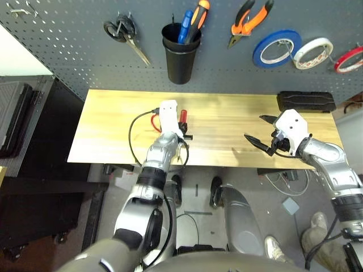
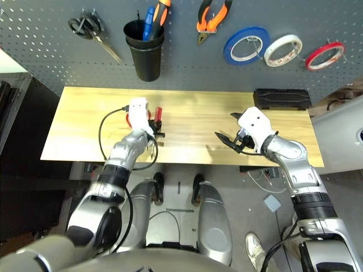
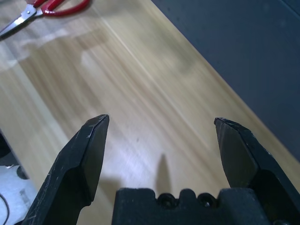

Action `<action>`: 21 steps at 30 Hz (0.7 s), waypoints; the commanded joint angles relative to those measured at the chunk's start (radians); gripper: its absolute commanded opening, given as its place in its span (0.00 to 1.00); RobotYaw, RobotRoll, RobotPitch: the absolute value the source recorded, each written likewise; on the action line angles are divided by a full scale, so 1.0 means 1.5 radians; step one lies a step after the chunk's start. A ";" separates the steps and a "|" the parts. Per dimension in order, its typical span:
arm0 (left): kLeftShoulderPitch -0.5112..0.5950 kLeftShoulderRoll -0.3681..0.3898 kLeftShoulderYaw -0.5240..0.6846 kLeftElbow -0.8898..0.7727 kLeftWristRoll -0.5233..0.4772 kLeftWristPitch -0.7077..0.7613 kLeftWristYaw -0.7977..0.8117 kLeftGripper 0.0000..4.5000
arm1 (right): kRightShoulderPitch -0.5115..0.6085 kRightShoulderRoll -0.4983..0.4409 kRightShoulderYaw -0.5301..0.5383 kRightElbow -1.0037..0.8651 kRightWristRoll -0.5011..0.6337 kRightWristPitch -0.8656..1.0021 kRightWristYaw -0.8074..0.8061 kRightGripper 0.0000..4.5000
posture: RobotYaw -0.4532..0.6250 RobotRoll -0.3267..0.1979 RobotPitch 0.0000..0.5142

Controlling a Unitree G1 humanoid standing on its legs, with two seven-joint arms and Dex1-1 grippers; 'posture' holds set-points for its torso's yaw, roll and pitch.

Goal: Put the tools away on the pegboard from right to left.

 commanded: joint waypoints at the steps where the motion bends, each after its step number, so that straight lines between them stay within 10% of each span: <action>1: 0.066 -0.013 -0.003 -0.129 -0.015 0.033 0.010 0.20 | -0.011 0.004 0.001 0.051 0.002 -0.031 0.019 1.00 | 0.67 0.62 0.63; 10: 0.146 -0.012 0.027 -0.327 -0.057 0.008 0.023 0.20 | -0.049 0.013 -0.023 0.137 0.042 -0.104 0.072 1.00 | 0.73 0.62 0.63; 21: 0.035 0.046 0.053 -0.411 -0.109 -0.012 0.001 0.20 | -0.054 0.002 -0.137 0.147 0.203 -0.116 0.184 1.00 | 0.74 0.62 0.61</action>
